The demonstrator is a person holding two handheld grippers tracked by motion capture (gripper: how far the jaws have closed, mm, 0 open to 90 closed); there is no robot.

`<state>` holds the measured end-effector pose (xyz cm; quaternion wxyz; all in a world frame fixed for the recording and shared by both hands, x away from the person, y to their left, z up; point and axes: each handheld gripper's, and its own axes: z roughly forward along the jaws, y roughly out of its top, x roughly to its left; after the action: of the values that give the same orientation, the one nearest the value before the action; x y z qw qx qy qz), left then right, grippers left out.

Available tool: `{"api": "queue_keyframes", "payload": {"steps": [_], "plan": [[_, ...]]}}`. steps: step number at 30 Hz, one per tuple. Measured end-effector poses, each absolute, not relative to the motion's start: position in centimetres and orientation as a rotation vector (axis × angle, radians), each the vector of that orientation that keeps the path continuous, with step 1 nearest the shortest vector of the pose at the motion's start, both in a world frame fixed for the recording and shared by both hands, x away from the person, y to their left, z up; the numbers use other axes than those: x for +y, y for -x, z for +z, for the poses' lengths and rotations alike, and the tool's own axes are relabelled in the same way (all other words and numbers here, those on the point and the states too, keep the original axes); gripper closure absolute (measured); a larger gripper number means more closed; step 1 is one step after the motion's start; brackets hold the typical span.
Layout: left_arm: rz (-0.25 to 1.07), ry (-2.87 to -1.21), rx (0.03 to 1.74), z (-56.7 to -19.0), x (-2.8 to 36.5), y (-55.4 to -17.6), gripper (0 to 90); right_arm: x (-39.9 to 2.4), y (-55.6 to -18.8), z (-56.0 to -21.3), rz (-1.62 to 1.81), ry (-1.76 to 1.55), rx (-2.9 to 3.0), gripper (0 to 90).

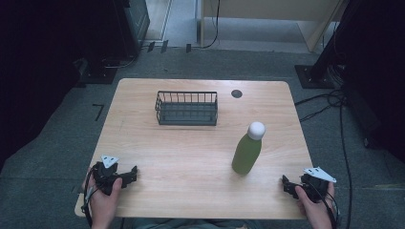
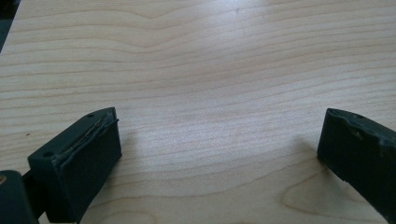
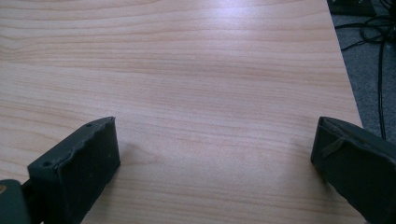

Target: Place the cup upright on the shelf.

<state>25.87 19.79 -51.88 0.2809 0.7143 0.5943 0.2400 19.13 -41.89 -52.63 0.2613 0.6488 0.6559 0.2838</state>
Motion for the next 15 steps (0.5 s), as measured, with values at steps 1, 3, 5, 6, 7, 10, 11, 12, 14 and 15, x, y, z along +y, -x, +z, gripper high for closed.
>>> {"api": "queue_keyframes", "payload": {"steps": [1,3,5,6,7,10,11,12,14,15], "plan": [[0.643,-1.914,1.593,-51.9,19.8,-25.9,0.0,-41.7,-19.2,-52.6,0.771,-1.748,1.778,2.1],[0.643,-1.914,1.593,-51.9,19.8,-25.9,0.0,-41.6,-19.1,-52.6,0.778,-1.745,1.769,4.4],[0.643,-1.914,1.593,-51.9,19.8,-25.9,0.0,-41.3,-19.1,-52.4,0.807,-1.750,1.742,6.0],[0.643,-1.914,1.593,-51.9,19.8,-25.9,0.0,-41.1,-19.1,-52.1,0.836,-1.741,1.741,5.8],[0.643,-1.914,1.593,-51.9,19.8,-25.9,0.0,-40.7,-19.0,-51.4,0.880,-1.720,1.734,6.3],[0.643,-1.914,1.593,-51.9,19.8,-25.9,0.0,-40.3,-18.9,-50.7,0.920,-1.710,1.730,6.3],[0.643,-1.914,1.593,-51.9,19.8,-25.9,0.0,-40.1,-18.9,-50.5,0.933,-1.704,1.731,6.3],[0.643,-1.914,1.593,-51.9,19.8,-25.9,0.0,-39.9,-18.9,-50.2,0.947,-1.699,1.730,6.4],[0.644,-1.915,1.593,-51.9,19.8,-25.9,0.0,-39.3,-19.0,-49.7,0.965,-1.680,1.734,6.8],[0.643,-1.914,1.593,-51.9,19.8,-25.9,0.0,-39.0,-19.0,-49.5,0.970,-1.667,1.736,6.8]]}}
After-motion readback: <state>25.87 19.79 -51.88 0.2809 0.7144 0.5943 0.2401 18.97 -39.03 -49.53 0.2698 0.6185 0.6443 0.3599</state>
